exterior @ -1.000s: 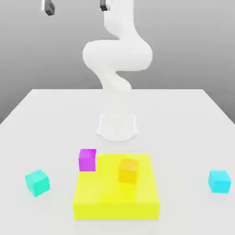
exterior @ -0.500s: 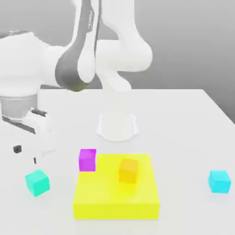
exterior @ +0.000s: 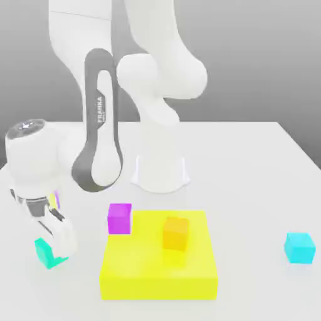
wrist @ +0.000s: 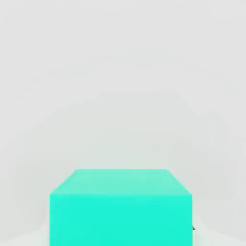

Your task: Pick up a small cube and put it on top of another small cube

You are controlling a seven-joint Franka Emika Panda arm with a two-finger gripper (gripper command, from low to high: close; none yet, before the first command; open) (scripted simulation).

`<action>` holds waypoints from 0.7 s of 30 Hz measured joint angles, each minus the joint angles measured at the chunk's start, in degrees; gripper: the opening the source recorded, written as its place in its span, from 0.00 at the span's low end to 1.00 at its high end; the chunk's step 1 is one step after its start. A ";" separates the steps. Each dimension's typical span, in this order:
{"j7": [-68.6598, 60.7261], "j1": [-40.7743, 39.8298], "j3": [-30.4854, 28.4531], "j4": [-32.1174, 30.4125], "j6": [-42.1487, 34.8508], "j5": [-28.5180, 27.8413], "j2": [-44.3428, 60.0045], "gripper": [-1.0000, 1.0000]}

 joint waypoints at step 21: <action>20.67 31.68 14.91 1.81 -15.86 -15.81 -14.41 0.00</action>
